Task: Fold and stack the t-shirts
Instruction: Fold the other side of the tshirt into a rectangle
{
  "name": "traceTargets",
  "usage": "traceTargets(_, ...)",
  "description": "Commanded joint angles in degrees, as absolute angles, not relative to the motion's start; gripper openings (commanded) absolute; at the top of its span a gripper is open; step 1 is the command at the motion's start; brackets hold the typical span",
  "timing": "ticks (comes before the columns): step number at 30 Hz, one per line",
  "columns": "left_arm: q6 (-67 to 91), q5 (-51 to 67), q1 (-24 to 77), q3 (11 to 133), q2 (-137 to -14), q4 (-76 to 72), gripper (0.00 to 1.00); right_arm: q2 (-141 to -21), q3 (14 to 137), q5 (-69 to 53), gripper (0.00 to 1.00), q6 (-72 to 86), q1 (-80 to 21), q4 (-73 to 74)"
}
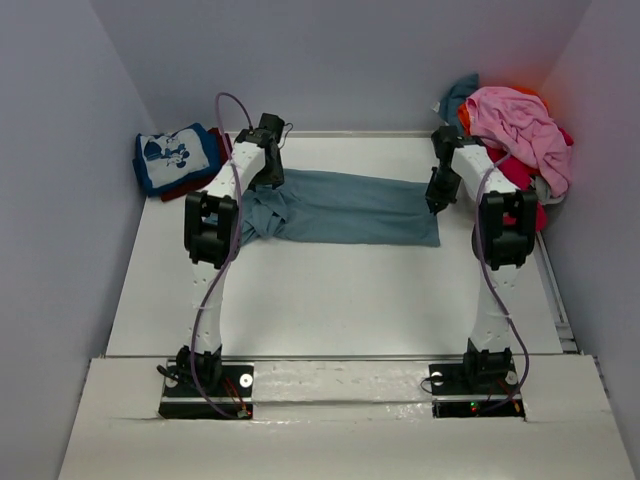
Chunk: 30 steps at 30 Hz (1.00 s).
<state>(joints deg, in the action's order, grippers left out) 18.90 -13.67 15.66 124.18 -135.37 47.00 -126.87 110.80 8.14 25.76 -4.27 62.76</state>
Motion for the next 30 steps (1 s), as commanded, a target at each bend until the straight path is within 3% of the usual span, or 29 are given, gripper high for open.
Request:
traceTargets(1,18.54,-14.50,15.38,125.16,-133.59,45.26,0.65,-127.53,111.53,9.23,0.08,26.46,-3.87,62.05)
traceTargets(12,19.07,-16.52,15.38,120.50,-127.97,42.45,0.65,-132.88,122.07,10.99,0.09,26.89,-3.87,64.86)
traceTargets(20,19.77,-16.52,15.38,118.66,-126.30,44.90,0.65,-131.66,120.24,10.72,0.08,26.63,-3.87,64.34)
traceTargets(26,19.78,-17.49,17.22,105.49,-117.18,43.07,0.66,-130.78,118.21,10.11,0.08,26.63,-3.87,63.46)
traceTargets(29,19.95,-18.10,18.72,98.37,-112.44,42.54,0.71,-130.78,118.30,9.84,0.11,26.46,-3.87,63.55)
traceTargets(30,20.47,-19.06,19.85,96.70,-111.02,42.19,0.78,-130.69,118.30,9.76,0.17,26.46,-3.87,63.46)
